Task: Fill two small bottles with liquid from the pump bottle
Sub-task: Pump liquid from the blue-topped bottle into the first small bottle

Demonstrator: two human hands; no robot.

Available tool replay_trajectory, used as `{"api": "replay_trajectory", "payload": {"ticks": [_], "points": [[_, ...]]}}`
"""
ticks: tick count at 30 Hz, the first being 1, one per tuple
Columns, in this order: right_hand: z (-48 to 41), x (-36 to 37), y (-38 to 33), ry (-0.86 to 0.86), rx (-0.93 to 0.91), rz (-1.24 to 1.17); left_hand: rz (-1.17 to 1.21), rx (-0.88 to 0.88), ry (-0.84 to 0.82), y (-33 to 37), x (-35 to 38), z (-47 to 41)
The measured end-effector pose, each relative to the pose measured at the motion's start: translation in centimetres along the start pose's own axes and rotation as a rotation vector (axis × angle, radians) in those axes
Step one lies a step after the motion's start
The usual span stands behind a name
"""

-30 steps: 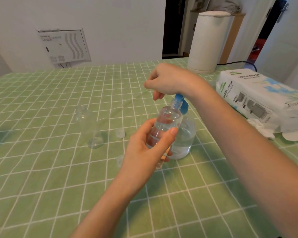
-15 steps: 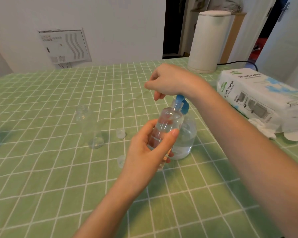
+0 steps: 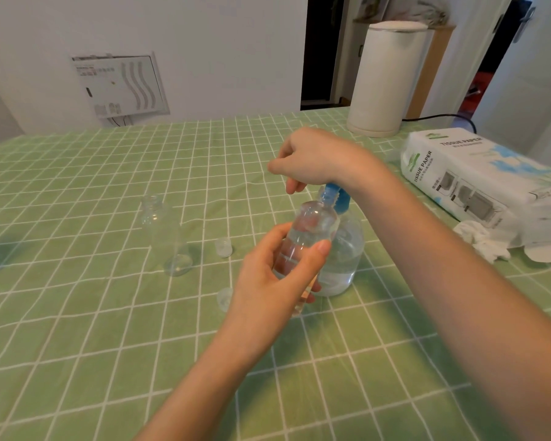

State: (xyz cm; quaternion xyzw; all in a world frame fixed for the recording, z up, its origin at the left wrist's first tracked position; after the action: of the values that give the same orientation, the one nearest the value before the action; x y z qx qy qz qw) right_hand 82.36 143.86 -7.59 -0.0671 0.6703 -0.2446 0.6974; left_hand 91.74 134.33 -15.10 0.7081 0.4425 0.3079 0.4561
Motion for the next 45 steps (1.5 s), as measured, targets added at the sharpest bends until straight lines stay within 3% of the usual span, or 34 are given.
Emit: {"api": "replay_trajectory", "payload": {"ticks": [45], "points": [[0.1, -0.5, -0.3, 0.034, -0.022, -0.022, 0.024, 0.015, 0.011, 0.1, -0.1, -0.1]]}}
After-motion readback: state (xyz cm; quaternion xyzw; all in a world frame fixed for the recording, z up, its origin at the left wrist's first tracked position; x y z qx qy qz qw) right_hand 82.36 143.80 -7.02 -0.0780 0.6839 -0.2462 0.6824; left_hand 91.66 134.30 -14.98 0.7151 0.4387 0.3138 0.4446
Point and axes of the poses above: each hand's wrist, its own z-axis away from the middle knuckle, its own x-axis out of the palm, y = z × x, the point moved 7 cm from there along -z, towards the middle knuckle, and after that the axes turned 14 degrees about x, right-handed, at the moved point
